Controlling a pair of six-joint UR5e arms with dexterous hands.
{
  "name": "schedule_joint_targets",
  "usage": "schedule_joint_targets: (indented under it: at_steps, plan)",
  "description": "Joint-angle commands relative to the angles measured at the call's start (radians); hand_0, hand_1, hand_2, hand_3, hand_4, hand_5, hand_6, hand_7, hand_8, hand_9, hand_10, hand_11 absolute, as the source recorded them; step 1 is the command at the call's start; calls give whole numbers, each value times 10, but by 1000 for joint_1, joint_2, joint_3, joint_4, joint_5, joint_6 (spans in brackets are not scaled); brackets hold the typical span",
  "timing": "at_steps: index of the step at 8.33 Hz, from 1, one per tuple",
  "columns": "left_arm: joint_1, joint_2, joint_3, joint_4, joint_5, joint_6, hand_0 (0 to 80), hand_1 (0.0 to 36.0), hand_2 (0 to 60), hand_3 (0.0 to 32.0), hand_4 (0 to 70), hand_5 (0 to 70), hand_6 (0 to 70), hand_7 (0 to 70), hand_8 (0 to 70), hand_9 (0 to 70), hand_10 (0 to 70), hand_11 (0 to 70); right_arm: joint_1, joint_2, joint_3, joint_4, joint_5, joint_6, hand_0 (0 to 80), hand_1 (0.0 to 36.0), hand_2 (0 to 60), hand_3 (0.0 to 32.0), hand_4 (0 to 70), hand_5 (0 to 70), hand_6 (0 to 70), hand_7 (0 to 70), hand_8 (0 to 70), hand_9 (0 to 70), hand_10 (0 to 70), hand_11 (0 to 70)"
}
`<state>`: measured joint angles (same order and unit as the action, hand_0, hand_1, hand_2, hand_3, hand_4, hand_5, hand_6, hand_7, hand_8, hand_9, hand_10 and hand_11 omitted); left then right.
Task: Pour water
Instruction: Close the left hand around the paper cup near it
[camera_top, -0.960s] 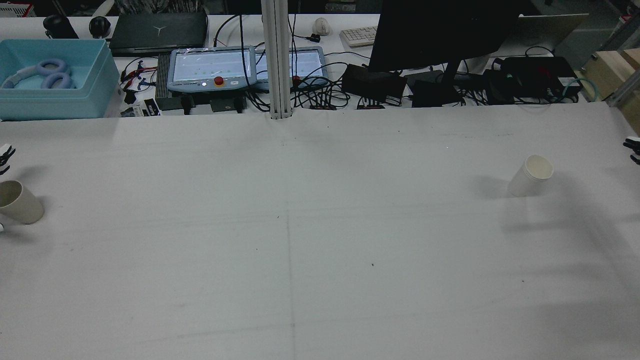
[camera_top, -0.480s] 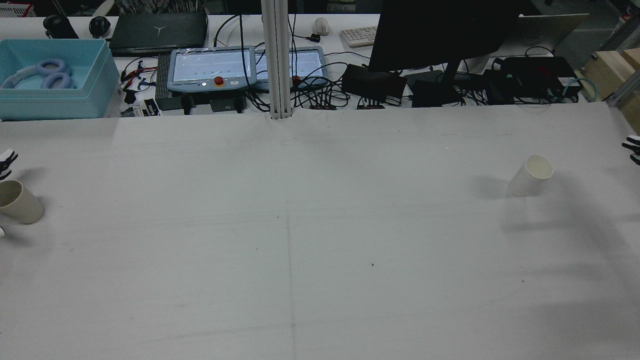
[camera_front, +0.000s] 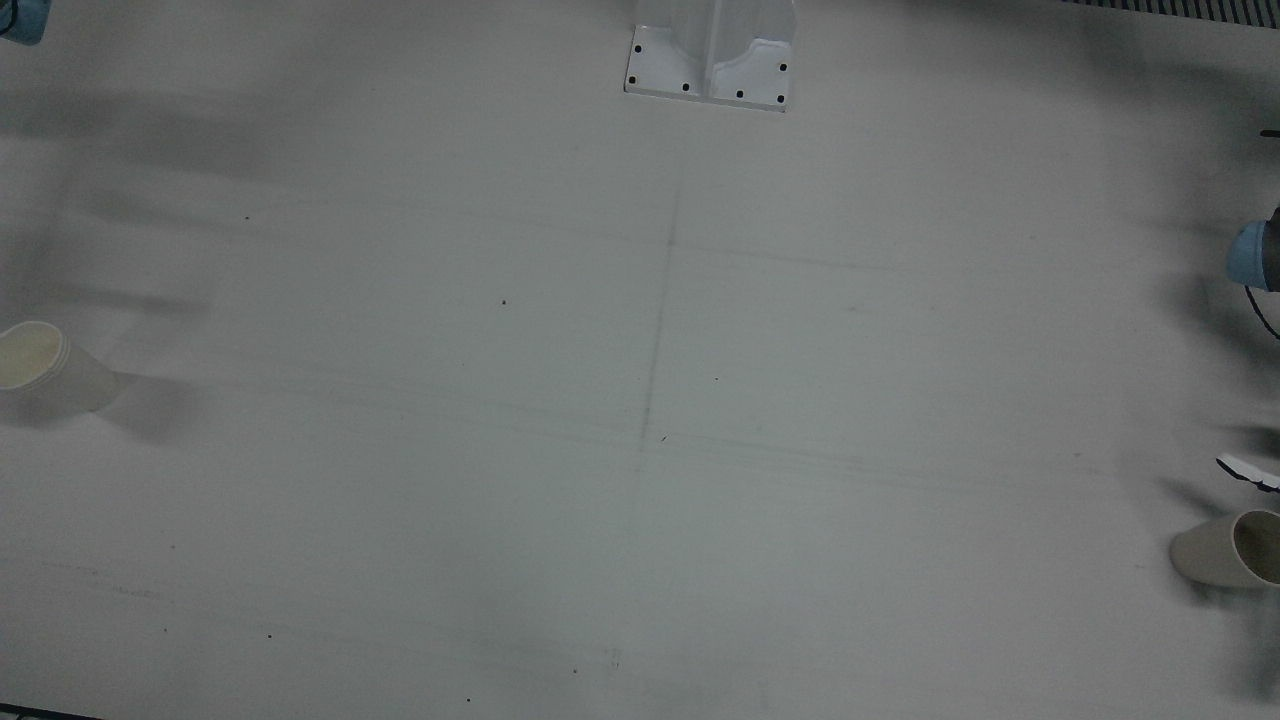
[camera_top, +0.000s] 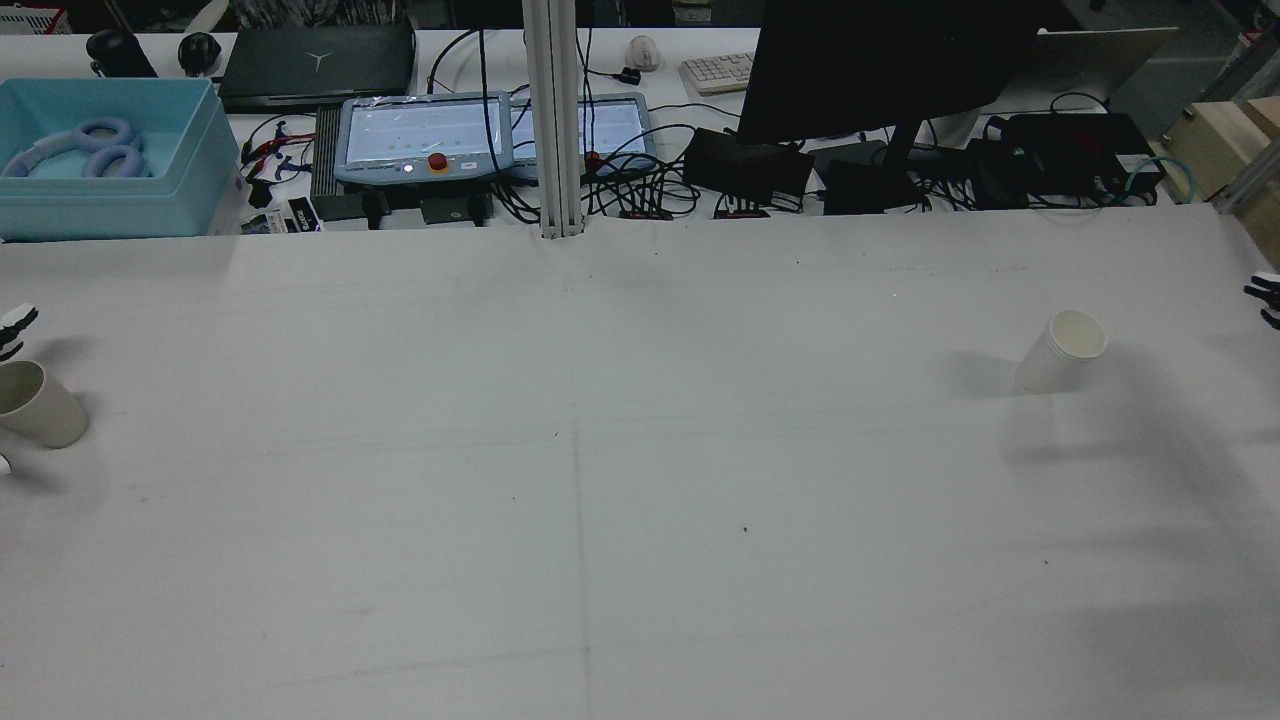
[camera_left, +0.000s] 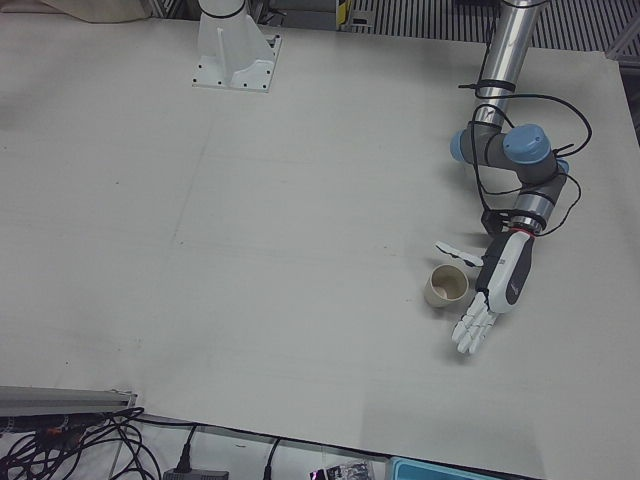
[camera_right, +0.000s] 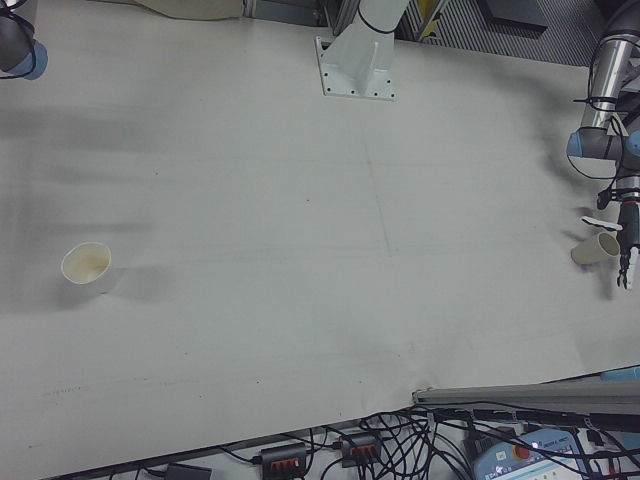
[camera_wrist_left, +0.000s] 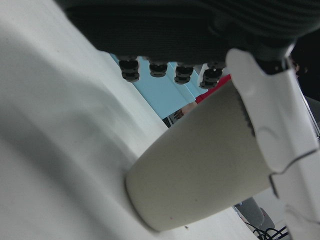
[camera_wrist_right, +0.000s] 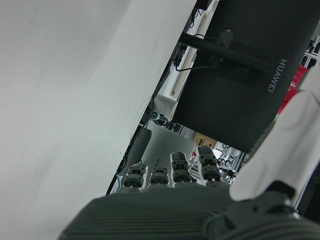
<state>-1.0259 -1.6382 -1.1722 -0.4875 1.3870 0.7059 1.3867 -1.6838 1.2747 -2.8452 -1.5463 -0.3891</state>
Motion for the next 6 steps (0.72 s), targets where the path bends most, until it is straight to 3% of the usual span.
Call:
schedule_joint_targets:
  at_steps: [1, 4, 5, 6]
  plan:
    - [50, -5, 2, 1, -29, 0, 526, 52, 0, 0, 170, 62, 38, 72, 54, 0, 51, 87, 2, -1, -2, 1, 0, -1, 444, 38, 0, 0, 70, 150, 82, 163, 47, 49, 55, 86]
    - [63, -8, -4, 6, -37, 0, 530, 51, 0, 0, 202, 94, 40, 75, 55, 1, 51, 85, 2, -4, -3, 1, 0, -1, 441, 37, 0, 0, 54, 143, 73, 152, 43, 45, 59, 92]
    - [61, -18, -4, 13, -37, -3, 535, 50, 0, 0, 277, 342, 42, 73, 55, 0, 52, 85, 3, -4, -3, 1, 0, -1, 436, 33, 0, 0, 48, 140, 70, 148, 44, 44, 59, 92]
    - [61, -20, -4, 17, -37, -5, 533, 47, 0, 0, 348, 700, 49, 77, 55, 1, 56, 87, 3, -5, -3, 1, 2, -1, 435, 33, 0, 0, 43, 139, 66, 142, 43, 42, 59, 92]
